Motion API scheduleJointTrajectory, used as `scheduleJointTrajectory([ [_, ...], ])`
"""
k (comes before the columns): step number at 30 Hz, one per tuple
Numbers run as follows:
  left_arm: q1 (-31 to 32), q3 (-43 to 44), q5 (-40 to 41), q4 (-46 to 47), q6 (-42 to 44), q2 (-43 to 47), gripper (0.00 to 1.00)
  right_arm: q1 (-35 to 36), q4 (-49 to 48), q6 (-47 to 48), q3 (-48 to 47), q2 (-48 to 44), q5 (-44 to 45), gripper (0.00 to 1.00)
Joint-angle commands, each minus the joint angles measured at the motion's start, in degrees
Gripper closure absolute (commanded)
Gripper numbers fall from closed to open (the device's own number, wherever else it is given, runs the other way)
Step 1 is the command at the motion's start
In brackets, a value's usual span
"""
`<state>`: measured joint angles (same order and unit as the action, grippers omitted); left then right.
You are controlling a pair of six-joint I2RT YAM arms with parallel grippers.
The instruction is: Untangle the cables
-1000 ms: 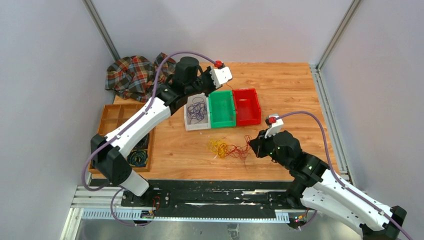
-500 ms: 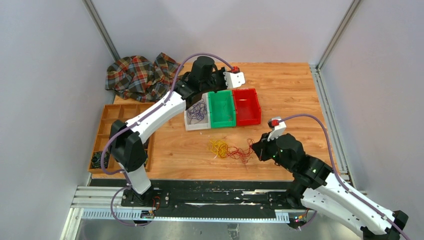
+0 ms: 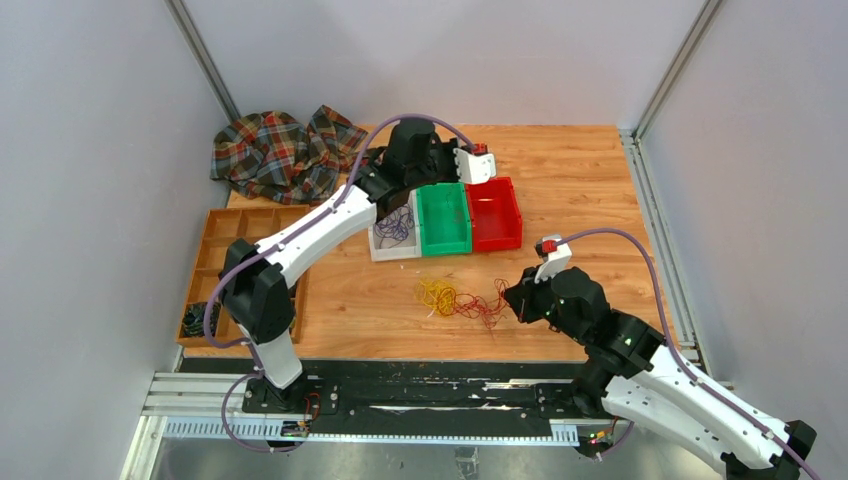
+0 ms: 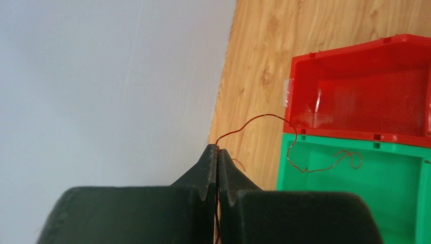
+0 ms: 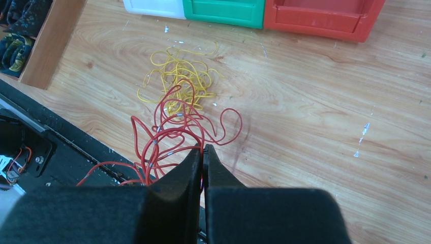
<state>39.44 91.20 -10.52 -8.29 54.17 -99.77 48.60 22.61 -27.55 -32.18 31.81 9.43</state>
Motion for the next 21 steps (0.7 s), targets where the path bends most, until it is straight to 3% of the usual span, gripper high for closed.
scheduleJointTrajectory([
  [1,1.9,-2.1,0.4,-2.1,-1.6,-0.7,1.0,-0.7,1.1,-0.4,0.6,-0.2,0.3,0.99],
  [13,4.3,-0.6,-1.9,-12.3,-15.0,-3.7,1.0,-0.6,1.8,-0.4,1.2,-0.5,0.7,0.99],
  [21,3.6,-0.2,2.5,-11.9,-16.4,-8.0,1.0,-0.7,2.2,-1.2,1.6,-0.5,0.7,1.0],
])
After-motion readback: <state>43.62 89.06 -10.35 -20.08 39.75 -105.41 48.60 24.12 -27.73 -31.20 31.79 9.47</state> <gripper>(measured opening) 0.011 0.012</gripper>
